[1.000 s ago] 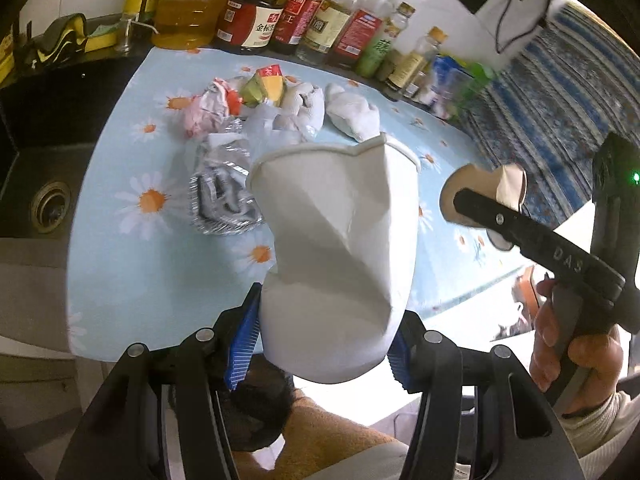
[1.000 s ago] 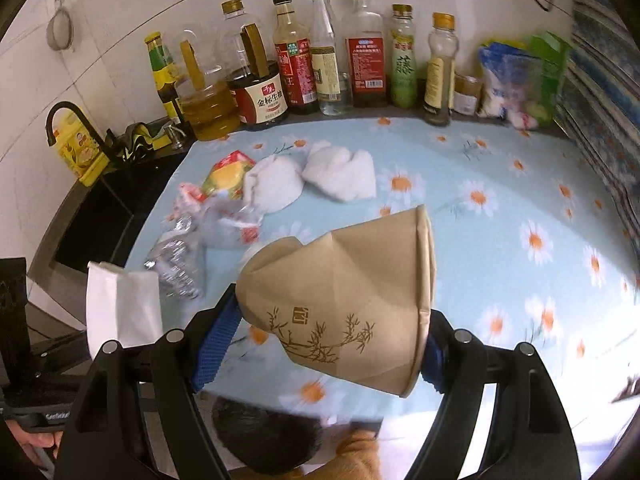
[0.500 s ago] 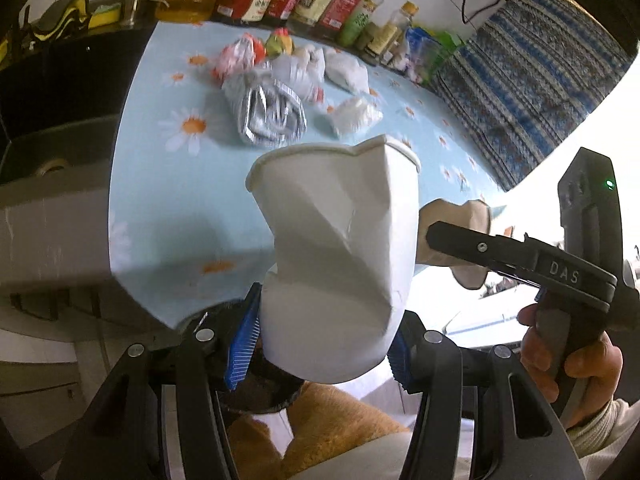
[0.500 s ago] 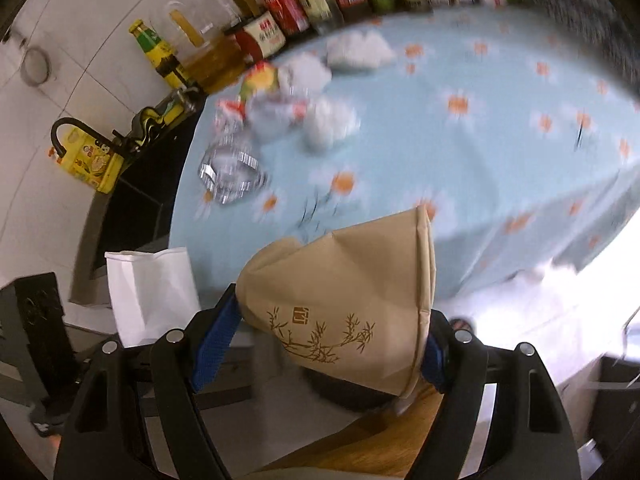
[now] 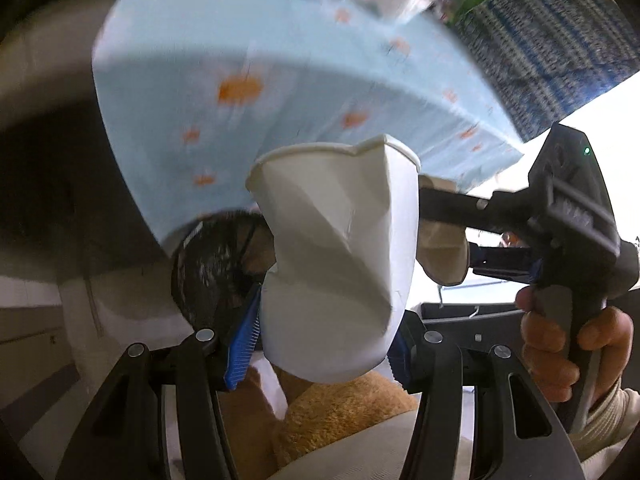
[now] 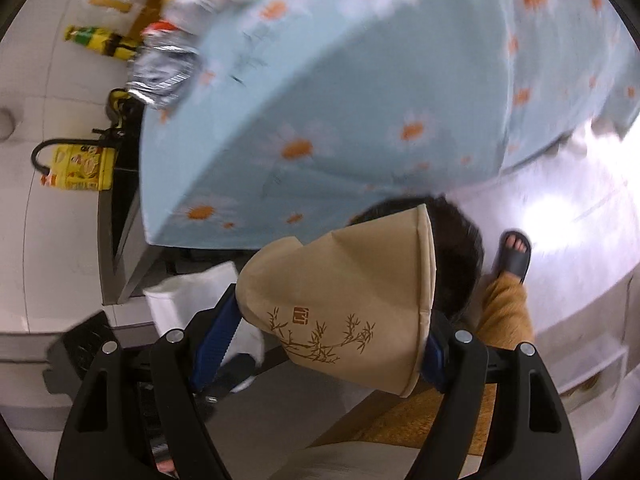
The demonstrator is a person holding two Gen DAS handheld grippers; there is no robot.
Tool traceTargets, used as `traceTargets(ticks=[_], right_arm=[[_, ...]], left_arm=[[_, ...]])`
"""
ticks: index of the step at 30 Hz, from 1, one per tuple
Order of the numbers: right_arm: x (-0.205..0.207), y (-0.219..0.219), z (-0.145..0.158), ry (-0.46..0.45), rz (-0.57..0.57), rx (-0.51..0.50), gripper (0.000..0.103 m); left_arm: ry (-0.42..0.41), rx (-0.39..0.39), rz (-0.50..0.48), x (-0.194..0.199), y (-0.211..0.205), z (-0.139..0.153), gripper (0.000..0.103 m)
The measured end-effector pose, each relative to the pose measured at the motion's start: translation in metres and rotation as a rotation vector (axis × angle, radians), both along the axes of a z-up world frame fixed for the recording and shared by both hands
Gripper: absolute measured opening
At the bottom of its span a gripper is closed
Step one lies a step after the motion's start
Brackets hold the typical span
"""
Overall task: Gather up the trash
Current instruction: 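Lift both cups and carry them down toward the black trash bin, then open both tools over the bin to drop the two cups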
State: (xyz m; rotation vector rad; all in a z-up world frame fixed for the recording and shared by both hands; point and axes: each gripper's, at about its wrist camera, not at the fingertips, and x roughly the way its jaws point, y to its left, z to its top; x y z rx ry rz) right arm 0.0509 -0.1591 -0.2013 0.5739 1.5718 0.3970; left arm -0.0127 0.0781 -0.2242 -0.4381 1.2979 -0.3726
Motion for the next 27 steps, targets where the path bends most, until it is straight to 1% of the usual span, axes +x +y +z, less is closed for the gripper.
traceTargets(ticks=[3,6,8,11,13,15,19,20,24,26,27], right_arm=[[-0.002,0.001,-0.024,0.013,-0.002,-0.011,0.077],[-0.002,-0.001,-0.057,0.057,-0.013,0.023,0.077],[-0.001,0.002,-0.074,0.081,-0.018,0.046,0.078],[-0.003,0.000,-0.108,0.136,-0.027,0.073,0.078],[-0.001,0.003,-0.129,0.160,-0.022,0.071,0.078],[-0.001,0.004,-0.153,0.187,-0.035,0.118,0.078],[0.000,0.006,-0.189,0.228,-0.051,0.108,0.078],[0.000,0.006,-0.200,0.252,-0.062,0.110,0.078],[0.000,0.004,-0.217,0.284,-0.094,0.130,0.078],[-0.001,-0.003,-0.223,0.306,-0.129,0.153,0.088],[-0.002,-0.007,-0.225,0.323,-0.148,0.161,0.097]], left_arm=[[0.049,-0.006,-0.002,-0.002,-0.004,-0.023,0.053],[0.086,0.004,-0.008,0.001,-0.008,-0.045,0.053],[0.104,0.016,-0.011,0.005,-0.010,-0.058,0.053],[0.135,0.053,-0.018,0.010,-0.013,-0.087,0.053],[0.176,0.069,-0.004,0.012,-0.013,-0.109,0.053],[0.199,0.065,0.009,0.012,-0.009,-0.124,0.053],[0.228,0.090,0.012,0.016,-0.012,-0.154,0.053],[0.240,0.095,0.017,0.017,-0.013,-0.162,0.053],[0.272,0.096,0.036,0.021,-0.017,-0.184,0.053],[0.291,0.092,0.051,0.024,-0.018,-0.191,0.053],[0.305,0.095,0.058,0.025,-0.018,-0.195,0.054]])
